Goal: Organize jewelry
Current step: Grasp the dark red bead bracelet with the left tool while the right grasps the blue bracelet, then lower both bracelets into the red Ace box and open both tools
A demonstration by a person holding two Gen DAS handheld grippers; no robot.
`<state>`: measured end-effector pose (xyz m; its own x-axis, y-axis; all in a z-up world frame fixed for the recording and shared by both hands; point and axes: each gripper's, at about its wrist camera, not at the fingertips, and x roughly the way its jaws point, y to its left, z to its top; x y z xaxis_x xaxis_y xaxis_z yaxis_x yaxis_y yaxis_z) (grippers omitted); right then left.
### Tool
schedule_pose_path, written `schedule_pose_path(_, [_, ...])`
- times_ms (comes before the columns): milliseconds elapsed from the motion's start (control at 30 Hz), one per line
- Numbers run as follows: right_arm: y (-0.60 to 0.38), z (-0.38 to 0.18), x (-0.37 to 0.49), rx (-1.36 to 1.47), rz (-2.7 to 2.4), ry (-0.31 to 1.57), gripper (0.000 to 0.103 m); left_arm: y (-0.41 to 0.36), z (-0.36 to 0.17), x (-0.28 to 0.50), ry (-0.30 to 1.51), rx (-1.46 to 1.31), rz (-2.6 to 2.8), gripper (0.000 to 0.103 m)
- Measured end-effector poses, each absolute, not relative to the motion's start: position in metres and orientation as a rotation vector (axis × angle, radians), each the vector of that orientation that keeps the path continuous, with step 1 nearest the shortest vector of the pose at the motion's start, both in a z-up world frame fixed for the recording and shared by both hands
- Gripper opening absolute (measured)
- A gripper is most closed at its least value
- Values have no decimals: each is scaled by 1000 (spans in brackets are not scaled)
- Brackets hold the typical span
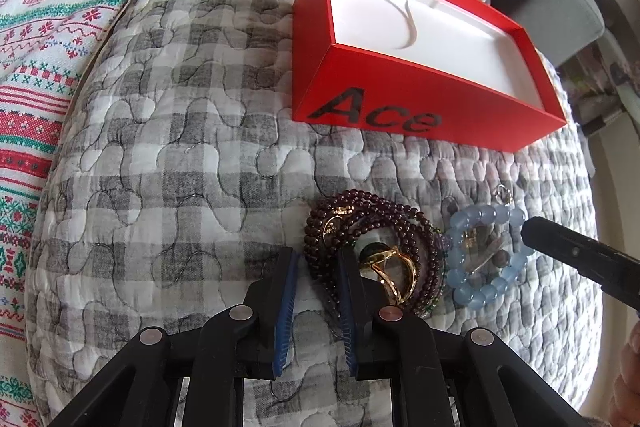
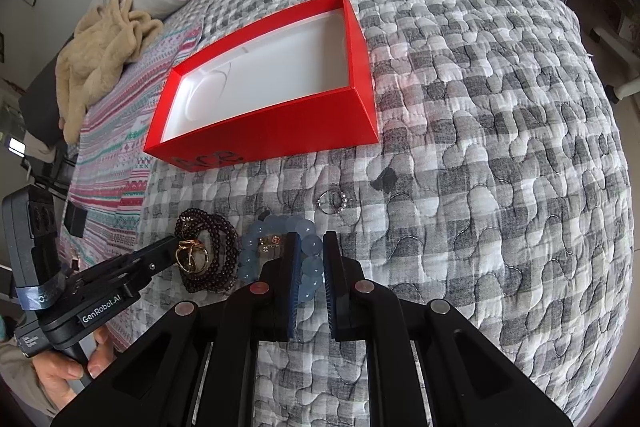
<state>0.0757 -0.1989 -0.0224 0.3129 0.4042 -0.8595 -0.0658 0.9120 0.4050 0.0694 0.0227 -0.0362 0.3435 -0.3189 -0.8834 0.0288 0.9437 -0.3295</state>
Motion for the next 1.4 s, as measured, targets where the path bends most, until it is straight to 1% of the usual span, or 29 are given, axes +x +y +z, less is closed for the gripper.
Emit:
schedule_pose_path(67, [-200,-21,74,315,318,1212,12,20,-37,70,1190,-256,-223,14])
schedule_pose_path(100, [-199,-19,73,313,318,1208,12,18,-36,69,1181,-243,-215,12])
schedule_pose_path(133, [-198,-17,72,313,319,1203,12,17,-35,68,1172,-232,-205,5])
schedule_pose_path(200, [-198,-13,69,316,325,1189,12,15,-33,67,1157,-238,-197,4])
schedule_pose_path(333, [-196,1,61,324,351,1154,12,13,-20,59,1104,-254,-218,3])
schedule_pose_path(633, [-196,38,54,348,402,1071,12,15,31,50,950,-296,-303,2])
schedule_pose_path(800, [-195,62,57,359,398,1000,12,8,55,57,860,-317,-337,2])
schedule_pose_path(967, [-201,86,66,382,388,909,12,3,74,72,730,-362,-365,2])
schedule_pose_path(1133, [-205,96,77,379,353,847,12,-1,58,98,668,-413,-378,2])
schedule_pose_path(1400, [-200,85,99,360,296,830,12,-1,14,126,763,-337,-251,2])
